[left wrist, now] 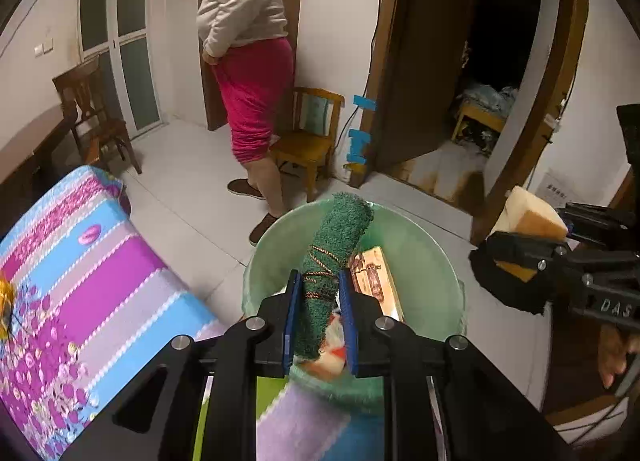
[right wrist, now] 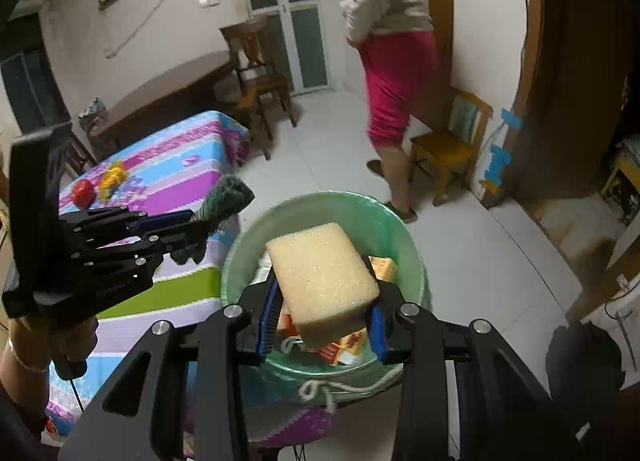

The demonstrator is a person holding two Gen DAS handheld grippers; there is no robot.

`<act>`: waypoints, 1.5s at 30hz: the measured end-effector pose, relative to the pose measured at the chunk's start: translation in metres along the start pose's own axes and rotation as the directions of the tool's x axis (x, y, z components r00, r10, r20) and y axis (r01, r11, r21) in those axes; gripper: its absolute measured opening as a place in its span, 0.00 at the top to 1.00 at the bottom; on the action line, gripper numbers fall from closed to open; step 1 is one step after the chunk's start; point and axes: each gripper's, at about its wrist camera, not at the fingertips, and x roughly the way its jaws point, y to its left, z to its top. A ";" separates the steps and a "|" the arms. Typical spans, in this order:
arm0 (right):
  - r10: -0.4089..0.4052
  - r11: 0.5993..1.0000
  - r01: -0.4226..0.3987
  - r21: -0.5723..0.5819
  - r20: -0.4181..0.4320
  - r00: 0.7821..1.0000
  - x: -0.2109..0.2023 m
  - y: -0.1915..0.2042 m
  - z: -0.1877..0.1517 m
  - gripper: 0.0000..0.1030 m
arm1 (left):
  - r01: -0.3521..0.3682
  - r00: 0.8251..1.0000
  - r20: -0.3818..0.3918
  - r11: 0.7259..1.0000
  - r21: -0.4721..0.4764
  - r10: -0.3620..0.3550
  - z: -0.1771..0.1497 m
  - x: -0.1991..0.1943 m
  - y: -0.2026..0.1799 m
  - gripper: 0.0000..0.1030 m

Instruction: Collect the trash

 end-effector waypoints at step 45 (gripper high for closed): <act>-0.175 0.983 0.185 -0.017 0.254 0.951 -0.063 0.006 -0.064 0.16 | -0.384 0.881 0.329 0.920 0.081 0.339 -0.060 -0.036 -0.048 0.46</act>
